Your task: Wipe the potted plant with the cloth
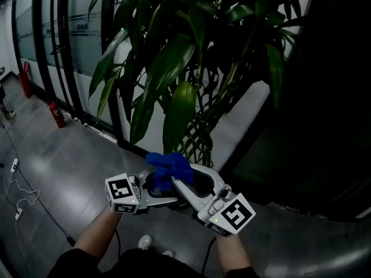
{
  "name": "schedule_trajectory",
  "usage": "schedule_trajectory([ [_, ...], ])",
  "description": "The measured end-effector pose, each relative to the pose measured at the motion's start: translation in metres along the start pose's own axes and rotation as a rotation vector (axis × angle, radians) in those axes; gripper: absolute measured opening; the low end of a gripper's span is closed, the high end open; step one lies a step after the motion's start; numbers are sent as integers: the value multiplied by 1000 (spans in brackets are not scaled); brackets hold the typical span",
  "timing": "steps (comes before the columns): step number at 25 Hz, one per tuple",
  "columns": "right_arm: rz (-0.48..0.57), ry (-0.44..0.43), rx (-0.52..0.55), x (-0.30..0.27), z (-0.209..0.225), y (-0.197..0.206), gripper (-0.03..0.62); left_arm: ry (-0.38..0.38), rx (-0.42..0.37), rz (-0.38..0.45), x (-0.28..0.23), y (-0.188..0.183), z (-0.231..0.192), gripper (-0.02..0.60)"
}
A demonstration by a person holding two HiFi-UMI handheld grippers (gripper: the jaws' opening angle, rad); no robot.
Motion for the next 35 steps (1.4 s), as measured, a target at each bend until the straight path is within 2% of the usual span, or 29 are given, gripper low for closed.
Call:
schedule_trajectory([
  [5, 43, -14, -13, 16, -15, -1, 112, -49, -2, -29, 9, 17, 6, 298],
  [10, 33, -3, -14, 21, -27, -7, 112, -71, 6, 20, 28, 11, -9, 295],
  [15, 16, 25, 54, -8, -42, -20, 112, -23, -8, 47, 44, 2, -26, 295],
  [21, 18, 39, 30, -53, -60, -8, 112, 53, 1, 37, 74, -2, -57, 295],
  [27, -44, 144, 32, -90, -64, 7, 112, 140, 10, 25, 94, -4, -85, 295],
  [30, -35, 235, 33, -97, -60, 16, 112, 176, 12, 17, 103, 1, -98, 295],
  [32, -13, 298, 29, -99, -59, 25, 112, 162, 27, 6, 113, 8, -109, 265],
  [33, -2, 334, 27, -98, -58, 29, 112, 146, 35, -4, 116, 12, -117, 208],
  [35, 12, 407, 8, -94, -53, 40, 112, 97, 49, -22, 120, 18, -135, 50],
])
Point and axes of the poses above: the fingertips, and each gripper's own axes: x backward along the fingers, z to its right, y out of its underside, the point moved 5 cm from there along x, backward along the fingers, and after that the axes turned 9 degrees about -y, right-handed, at the moved point
